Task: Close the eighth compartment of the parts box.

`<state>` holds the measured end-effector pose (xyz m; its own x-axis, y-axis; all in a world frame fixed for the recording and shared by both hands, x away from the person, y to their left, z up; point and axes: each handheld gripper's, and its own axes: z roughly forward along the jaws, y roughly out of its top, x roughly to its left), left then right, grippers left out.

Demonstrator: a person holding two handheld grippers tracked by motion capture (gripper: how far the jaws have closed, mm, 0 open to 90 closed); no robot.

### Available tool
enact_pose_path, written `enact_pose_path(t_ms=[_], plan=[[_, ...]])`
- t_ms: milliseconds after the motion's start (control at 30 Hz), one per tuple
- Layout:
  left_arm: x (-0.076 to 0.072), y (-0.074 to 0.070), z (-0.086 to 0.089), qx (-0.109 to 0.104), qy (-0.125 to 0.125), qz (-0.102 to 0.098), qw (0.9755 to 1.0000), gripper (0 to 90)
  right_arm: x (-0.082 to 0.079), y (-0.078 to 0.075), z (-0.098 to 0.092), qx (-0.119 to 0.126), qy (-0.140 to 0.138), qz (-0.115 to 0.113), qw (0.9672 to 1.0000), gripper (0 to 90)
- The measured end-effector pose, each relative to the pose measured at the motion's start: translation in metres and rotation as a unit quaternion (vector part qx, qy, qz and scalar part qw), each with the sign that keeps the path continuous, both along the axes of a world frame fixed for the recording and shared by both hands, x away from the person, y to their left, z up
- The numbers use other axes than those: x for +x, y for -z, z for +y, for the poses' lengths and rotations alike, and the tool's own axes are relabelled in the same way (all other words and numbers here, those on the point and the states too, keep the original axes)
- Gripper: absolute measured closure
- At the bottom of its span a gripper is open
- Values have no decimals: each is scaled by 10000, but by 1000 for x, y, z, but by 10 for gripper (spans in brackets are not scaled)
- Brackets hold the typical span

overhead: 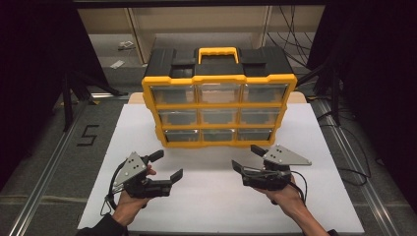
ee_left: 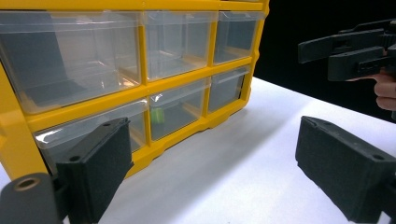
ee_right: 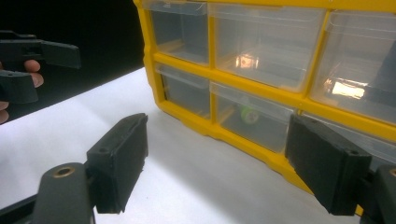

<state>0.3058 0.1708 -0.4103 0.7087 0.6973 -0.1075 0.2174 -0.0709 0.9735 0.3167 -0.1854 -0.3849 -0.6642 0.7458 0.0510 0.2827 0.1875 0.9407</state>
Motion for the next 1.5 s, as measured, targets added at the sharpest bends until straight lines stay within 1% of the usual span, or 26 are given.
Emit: enact_pose_path(t_ms=[467, 567, 700, 900, 1000, 1267, 1333, 1400, 1467, 1500], plan=[[0, 0, 0, -5, 2, 2, 10000, 107, -7, 3, -5, 37, 32, -40, 10000, 222], [0, 0, 0, -8, 0, 0, 10000, 108, -9, 3, -7, 77, 58, -9, 10000, 223], [0, 0, 0, -9, -1, -1, 10000, 107, -11, 4, -9, 63, 74, -40, 9999, 223], [0, 0, 0, -7, -2, -11, 10000, 108, -15, 6, -15, 80, 252, -104, 9996, 223], [0, 0, 0, -3, -3, -12, 10000, 108, -17, 8, -18, 30, 308, -124, 9994, 223], [0, -1, 1, -2, -7, -18, 10000, 108, -21, 12, -21, -19, 313, -61, 9995, 211], [0, -1, 1, -5, -4, -18, 10000, 108, -22, 12, -21, 25, 317, -4, 9995, 208], [0, 0, 1, -2, -1, -10, 10000, 108, -23, 12, -23, 129, 310, 113, 9994, 206], [0, 0, 0, -3, 2, -12, 10000, 108, -24, 12, -23, 126, 312, 92, 9994, 204], [0, -1, 0, -3, 2, -13, 10000, 108, -25, 12, -24, 70, 314, 64, 9995, 204]])
